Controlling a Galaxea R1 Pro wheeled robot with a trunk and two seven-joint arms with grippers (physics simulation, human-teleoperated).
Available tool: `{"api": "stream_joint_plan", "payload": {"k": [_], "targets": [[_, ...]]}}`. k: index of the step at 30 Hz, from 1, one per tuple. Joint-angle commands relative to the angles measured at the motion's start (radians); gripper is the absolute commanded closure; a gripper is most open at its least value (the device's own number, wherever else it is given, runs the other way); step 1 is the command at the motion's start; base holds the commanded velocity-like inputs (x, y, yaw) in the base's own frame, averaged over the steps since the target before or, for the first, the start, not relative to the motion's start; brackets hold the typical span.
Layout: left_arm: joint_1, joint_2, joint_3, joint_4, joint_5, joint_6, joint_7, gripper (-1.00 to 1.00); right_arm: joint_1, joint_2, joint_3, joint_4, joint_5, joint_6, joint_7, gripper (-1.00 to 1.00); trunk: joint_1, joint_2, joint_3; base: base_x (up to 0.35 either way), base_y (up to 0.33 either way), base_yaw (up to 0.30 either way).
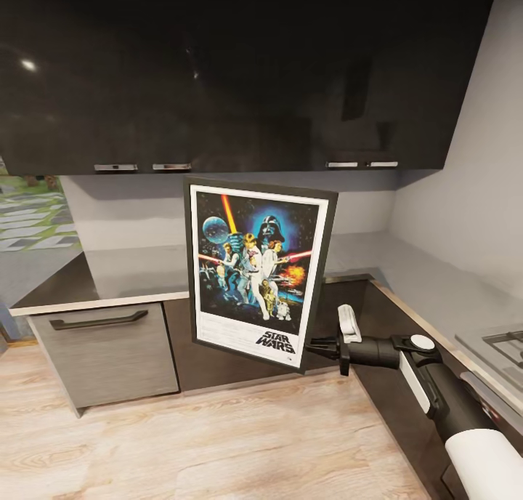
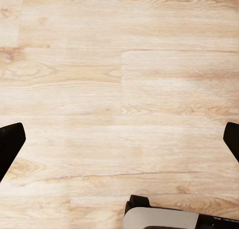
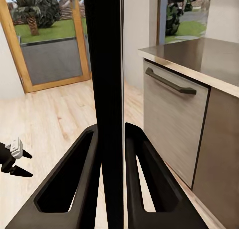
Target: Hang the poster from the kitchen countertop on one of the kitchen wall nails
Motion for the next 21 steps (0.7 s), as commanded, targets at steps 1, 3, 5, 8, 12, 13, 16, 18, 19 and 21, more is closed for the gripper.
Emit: {"api": "stream_joint_plan", "payload": {"k": [1,3,5,8,12,13,16,18,19,21], "targets": [[0.0,-0.001,0.004,-0.001,0.0,-0.001,-0.007,-1.0,0.0,-0.001,0.003,0.001,-0.008,0.014,0.003,1.0,0.0,-0.001,0.0,0.0,0.0,0.0],[0.0,-0.001,0.004,-0.001,0.0,-0.001,-0.007,-1.0,0.0,-0.001,0.003,0.001,-0.008,0.014,0.003,1.0,0.0,-0.001,0.0,0.0,0.0,0.0],[0.0,-0.001,0.004,-0.001,0.0,-0.001,-0.007,-1.0,0.0,-0.001,0.003,0.001,-0.008,0.014,0.002,1.0,0.0,-0.001,0.0,0.0,0.0,0.0],[0.0,-0.001,0.004,-0.001,0.0,-0.001,-0.007,-1.0,0.0,-0.001,0.003,0.001,-0.008,0.014,0.002,1.0,0.0,-0.001,0.0,0.0,0.0,0.0],[0.0,-0.001,0.004,-0.001,0.0,0.0,-0.007,-1.0,0.0,-0.001,0.003,0.001,-0.008,0.014,0.003,1.0,0.0,-0.001,0.0,0.0,0.0,0.0],[0.0,-0.001,0.004,-0.001,0.0,0.0,-0.007,-1.0,0.0,-0.001,0.003,0.001,-0.008,0.014,0.003,1.0,0.0,-0.001,0.0,0.0,0.0,0.0],[0.0,-0.001,0.004,-0.001,0.0,0.0,-0.007,-1.0,0.0,-0.001,0.003,0.001,-0.008,0.014,0.003,1.0,0.0,-0.001,0.0,0.0,0.0,0.0],[0.0,-0.001,0.004,-0.001,0.0,-0.001,-0.007,-1.0,0.0,-0.001,0.002,0.0,-0.008,0.014,0.003,1.0,0.0,-0.001,0.0,0.0,0.0,0.0],[0.0,-0.001,0.004,-0.001,0.0,-0.001,-0.007,-1.0,0.0,-0.001,0.002,0.0,-0.008,0.014,0.003,1.0,0.0,-0.001,0.0,0.0,0.0,0.0],[0.0,-0.001,0.004,-0.001,0.0,-0.001,-0.007,-1.0,0.0,-0.002,0.002,0.0,-0.008,0.014,0.003,1.0,0.0,-0.001,0.0,0.0,0.0,0.0]]}}
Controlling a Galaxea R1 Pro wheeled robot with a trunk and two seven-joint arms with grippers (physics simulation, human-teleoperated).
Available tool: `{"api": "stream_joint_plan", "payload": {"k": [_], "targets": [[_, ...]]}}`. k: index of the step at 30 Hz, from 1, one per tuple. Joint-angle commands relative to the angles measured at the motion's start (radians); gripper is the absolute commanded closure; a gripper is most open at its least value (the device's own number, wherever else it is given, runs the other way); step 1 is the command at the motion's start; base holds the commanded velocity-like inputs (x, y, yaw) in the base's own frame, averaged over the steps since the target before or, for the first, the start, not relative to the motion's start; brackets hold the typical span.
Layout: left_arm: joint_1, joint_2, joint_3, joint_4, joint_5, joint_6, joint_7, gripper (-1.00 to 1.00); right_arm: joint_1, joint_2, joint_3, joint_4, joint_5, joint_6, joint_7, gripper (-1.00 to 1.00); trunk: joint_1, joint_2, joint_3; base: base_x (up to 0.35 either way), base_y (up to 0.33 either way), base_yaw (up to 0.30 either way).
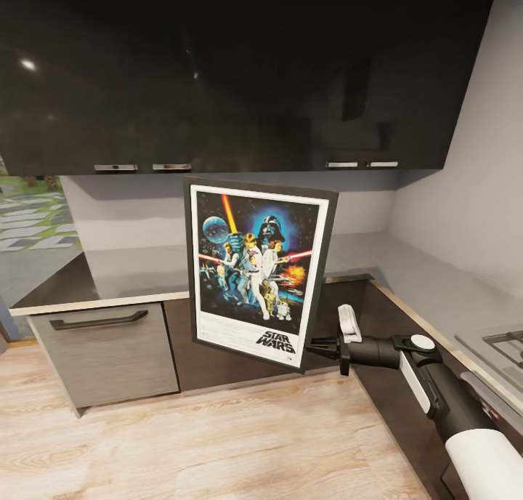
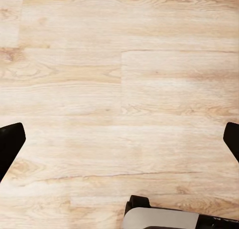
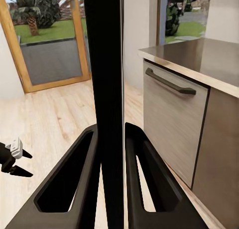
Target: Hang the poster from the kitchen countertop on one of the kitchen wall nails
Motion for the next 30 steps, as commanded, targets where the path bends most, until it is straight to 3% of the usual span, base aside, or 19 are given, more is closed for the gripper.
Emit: {"api": "stream_joint_plan", "payload": {"k": [1,12,30], "targets": [[0.0,-0.001,0.004,-0.001,0.0,-0.001,-0.007,-1.0,0.0,-0.001,0.002,0.001,-0.008,0.014,0.003,1.0,0.0,-0.001,0.0,0.0,0.0,0.0],[0.0,-0.001,0.005,-0.001,0.0,-0.001,-0.007,-1.0,0.0,0.0,0.003,0.001,-0.008,0.014,0.002,1.0,0.0,-0.001,0.0,-0.029,0.056,0.048],[0.0,-0.001,0.005,0.0,0.0,0.001,-0.007,-1.0,0.0,0.0,0.004,-0.008,-0.007,0.015,0.001,1.0,0.0,-0.001,0.0,-0.15,0.249,0.271]]}}
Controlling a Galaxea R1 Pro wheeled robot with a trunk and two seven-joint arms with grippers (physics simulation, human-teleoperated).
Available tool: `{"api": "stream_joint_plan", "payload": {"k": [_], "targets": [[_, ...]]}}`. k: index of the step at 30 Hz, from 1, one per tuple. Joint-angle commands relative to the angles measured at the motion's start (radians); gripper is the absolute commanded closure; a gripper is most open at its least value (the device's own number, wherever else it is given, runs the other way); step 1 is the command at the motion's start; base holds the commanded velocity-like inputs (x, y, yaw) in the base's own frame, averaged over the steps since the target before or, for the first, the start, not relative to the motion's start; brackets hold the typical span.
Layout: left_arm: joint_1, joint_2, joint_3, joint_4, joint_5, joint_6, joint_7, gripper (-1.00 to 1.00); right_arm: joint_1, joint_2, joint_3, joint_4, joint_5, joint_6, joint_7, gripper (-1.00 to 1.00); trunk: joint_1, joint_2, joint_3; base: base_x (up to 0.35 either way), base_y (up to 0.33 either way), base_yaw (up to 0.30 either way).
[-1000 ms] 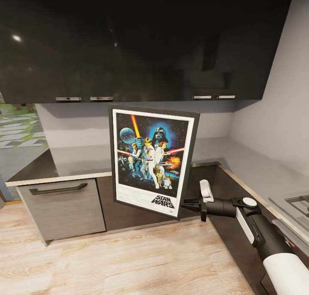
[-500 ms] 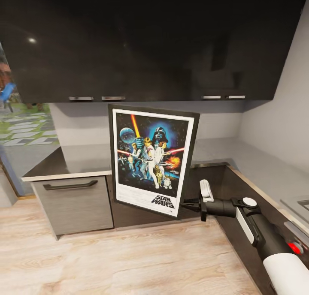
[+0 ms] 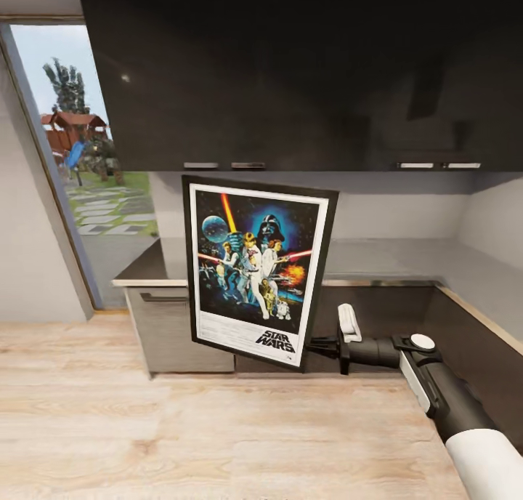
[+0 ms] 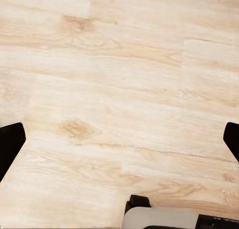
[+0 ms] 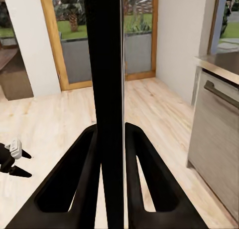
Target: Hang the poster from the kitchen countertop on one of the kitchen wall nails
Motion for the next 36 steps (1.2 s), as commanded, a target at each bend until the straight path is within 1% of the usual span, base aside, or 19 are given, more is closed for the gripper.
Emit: {"api": "stream_joint_plan", "payload": {"k": [1,5,15,36], "targets": [[0.0,0.0,0.004,0.0,0.0,-0.001,-0.006,-1.0,0.0,-0.001,0.003,0.0,-0.007,0.014,0.003,1.0,0.0,-0.001,0.0,-0.074,0.281,0.289],[0.0,0.0,0.004,0.0,0.0,-0.001,-0.006,-1.0,0.0,-0.001,0.003,0.003,-0.007,0.014,0.003,1.0,0.0,-0.001,0.0,-0.042,0.287,0.271],[0.0,0.0,0.004,0.0,0.0,-0.001,-0.006,-1.0,0.0,0.0,0.003,0.007,-0.007,0.013,0.003,1.0,0.0,-0.001,0.0,-0.006,0.297,0.117],[0.0,0.001,0.004,0.0,0.0,0.001,-0.006,-1.0,0.0,0.002,0.003,0.005,-0.006,0.013,0.002,1.0,0.0,-0.001,0.0,0.011,0.329,0.266]]}}
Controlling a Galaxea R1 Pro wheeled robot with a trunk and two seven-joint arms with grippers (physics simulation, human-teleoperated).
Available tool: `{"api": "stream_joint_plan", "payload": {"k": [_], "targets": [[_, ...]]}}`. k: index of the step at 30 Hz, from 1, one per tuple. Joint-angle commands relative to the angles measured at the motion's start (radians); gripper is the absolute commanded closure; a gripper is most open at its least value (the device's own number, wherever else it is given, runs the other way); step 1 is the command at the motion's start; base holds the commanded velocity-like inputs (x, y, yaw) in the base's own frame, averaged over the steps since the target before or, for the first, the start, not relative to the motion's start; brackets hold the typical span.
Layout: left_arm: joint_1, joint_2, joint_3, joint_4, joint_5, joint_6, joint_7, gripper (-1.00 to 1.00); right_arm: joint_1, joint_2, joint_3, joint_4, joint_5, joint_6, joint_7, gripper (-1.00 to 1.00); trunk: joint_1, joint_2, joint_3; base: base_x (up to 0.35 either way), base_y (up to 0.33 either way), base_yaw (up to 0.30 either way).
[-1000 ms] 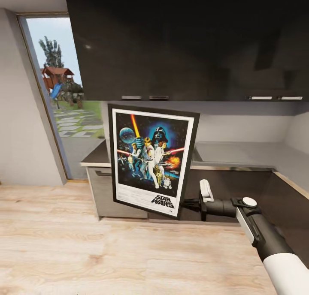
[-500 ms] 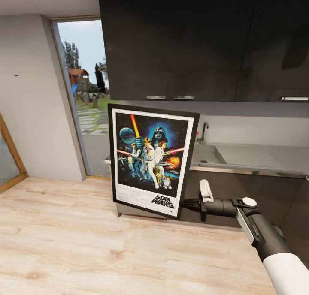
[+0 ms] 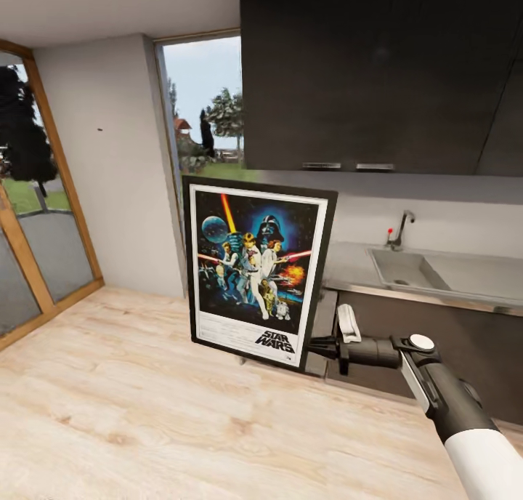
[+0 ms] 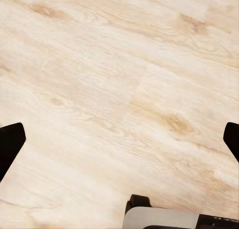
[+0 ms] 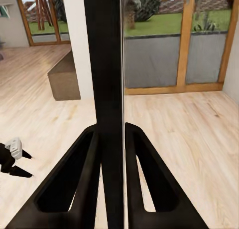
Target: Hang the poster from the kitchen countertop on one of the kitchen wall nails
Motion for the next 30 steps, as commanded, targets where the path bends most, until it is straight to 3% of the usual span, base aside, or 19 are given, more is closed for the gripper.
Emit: {"api": "stream_joint_plan", "payload": {"k": [1,7,20,30], "targets": [[0.0,0.0,0.003,0.0,0.0,-0.001,-0.006,-1.0,0.0,-0.001,0.003,0.0,-0.007,0.014,0.003,1.0,0.001,0.0,0.0,0.108,0.345,0.277],[0.0,0.0,0.003,0.0,0.0,-0.001,-0.005,-1.0,0.0,-0.001,0.002,0.002,-0.008,0.014,0.002,1.0,0.001,0.0,0.0,0.153,0.34,0.19],[0.0,0.0,0.003,0.001,0.0,0.0,-0.005,-1.0,0.0,0.0,0.002,0.005,-0.009,0.014,0.002,1.0,0.001,0.0,0.0,0.174,0.337,0.028],[0.0,0.0,0.003,0.001,0.0,0.0,-0.006,-1.0,0.0,0.001,0.002,0.003,-0.007,0.014,0.002,1.0,0.001,0.0,0.0,0.176,0.337,0.242]]}}
